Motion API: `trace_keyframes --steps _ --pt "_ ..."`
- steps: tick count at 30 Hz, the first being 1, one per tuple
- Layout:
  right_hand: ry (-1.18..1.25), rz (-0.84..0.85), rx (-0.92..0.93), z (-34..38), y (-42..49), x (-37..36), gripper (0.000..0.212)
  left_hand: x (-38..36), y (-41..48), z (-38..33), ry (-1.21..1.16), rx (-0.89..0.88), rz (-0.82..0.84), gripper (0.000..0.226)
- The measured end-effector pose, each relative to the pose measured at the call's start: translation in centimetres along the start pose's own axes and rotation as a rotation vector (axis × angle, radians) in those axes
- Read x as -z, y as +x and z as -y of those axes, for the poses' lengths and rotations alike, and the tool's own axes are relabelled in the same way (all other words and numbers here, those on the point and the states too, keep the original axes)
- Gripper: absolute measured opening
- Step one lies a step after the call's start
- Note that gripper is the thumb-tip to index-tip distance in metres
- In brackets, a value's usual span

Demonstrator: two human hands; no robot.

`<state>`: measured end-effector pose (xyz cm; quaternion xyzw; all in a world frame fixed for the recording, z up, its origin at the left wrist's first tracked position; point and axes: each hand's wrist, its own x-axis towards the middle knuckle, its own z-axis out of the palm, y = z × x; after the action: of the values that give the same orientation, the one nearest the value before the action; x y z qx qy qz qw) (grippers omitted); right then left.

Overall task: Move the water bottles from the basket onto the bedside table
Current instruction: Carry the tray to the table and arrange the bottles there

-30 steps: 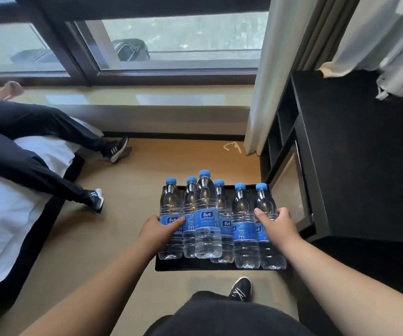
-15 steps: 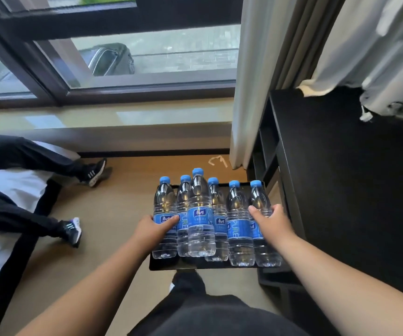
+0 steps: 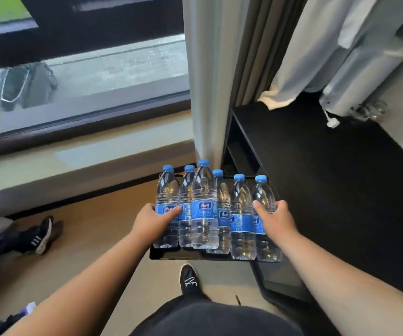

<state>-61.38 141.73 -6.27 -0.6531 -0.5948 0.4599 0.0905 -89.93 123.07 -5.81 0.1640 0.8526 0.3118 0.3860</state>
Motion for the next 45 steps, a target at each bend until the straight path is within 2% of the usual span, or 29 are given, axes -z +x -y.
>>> trace_keyframes --steps 7,11,24,34,39,45 --pt "0.106 -0.131 -0.143 2.4 0.8 0.2 0.044 1.1 6.9 -7.4 0.100 -0.141 0.192 0.073" --pt "0.199 -0.222 -0.186 2.5 1.6 1.8 0.044 -0.6 8.7 -11.6 0.141 -0.204 0.220 0.064" --pt "0.332 -0.445 -0.320 -0.8 5.3 8.5 0.047 -10.9 13.2 -22.6 0.335 -0.334 0.408 0.073" --pt "0.470 -0.549 -0.418 -5.3 6.2 13.3 0.051 -19.7 12.8 -29.0 0.425 -0.396 0.585 0.060" --pt "0.542 -0.616 -0.519 -7.0 5.8 13.7 0.054 -23.4 12.9 -31.9 0.548 -0.432 0.657 0.062" --pt "0.636 -0.669 -0.603 -7.5 5.3 14.0 0.055 -26.9 13.4 -33.9 0.628 -0.518 0.767 0.050"
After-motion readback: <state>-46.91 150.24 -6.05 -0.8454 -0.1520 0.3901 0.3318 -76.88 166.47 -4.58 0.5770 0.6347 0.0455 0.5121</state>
